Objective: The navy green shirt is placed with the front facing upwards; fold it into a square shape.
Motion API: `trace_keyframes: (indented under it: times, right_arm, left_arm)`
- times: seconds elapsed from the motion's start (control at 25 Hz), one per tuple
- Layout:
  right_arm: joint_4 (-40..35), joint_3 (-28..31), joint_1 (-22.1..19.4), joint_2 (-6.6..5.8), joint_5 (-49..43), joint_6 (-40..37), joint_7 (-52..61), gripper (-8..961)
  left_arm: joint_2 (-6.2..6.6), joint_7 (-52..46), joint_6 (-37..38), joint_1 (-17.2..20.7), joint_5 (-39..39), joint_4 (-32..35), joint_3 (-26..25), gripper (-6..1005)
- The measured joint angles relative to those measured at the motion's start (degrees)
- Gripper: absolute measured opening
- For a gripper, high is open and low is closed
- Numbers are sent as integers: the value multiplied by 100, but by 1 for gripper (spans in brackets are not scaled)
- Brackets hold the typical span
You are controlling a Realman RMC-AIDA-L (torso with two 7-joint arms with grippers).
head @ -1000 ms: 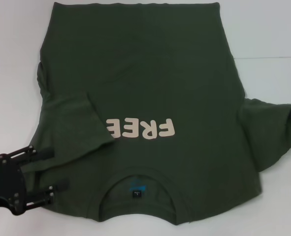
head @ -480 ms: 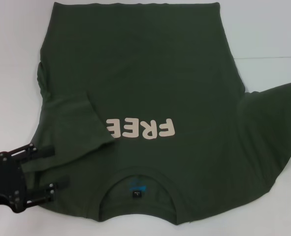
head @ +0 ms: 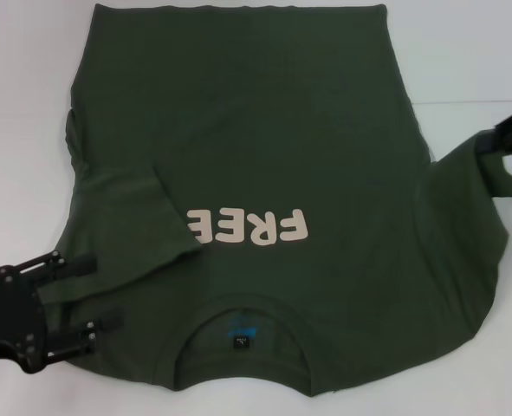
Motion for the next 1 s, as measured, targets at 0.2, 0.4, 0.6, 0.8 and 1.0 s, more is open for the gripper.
trace_keyframes:
  times: [0.2, 0.4, 0.6, 0.8, 1.0]
  right_arm:
    - [268, -315, 346, 105, -1, 128, 13, 36]
    - [646, -830, 657, 220, -28, 465, 15, 36]
    - [865, -1066, 856, 320, -33, 686, -5, 37]
    - [964, -1305, 920, 415, -33, 826, -12, 47]
    - [973, -1460, 898, 453, -35, 901, -13, 56]
  left_arm:
    - [7, 0, 0, -6, 0, -4, 0, 782]
    - [8, 0, 0, -5, 1, -4, -1, 782]
    - [8, 0, 0, -3, 11, -4, 2, 783]
    - [8, 0, 0, -3, 12, -4, 14, 784]
    - [8, 1, 0, -3, 18, -12, 26, 784]
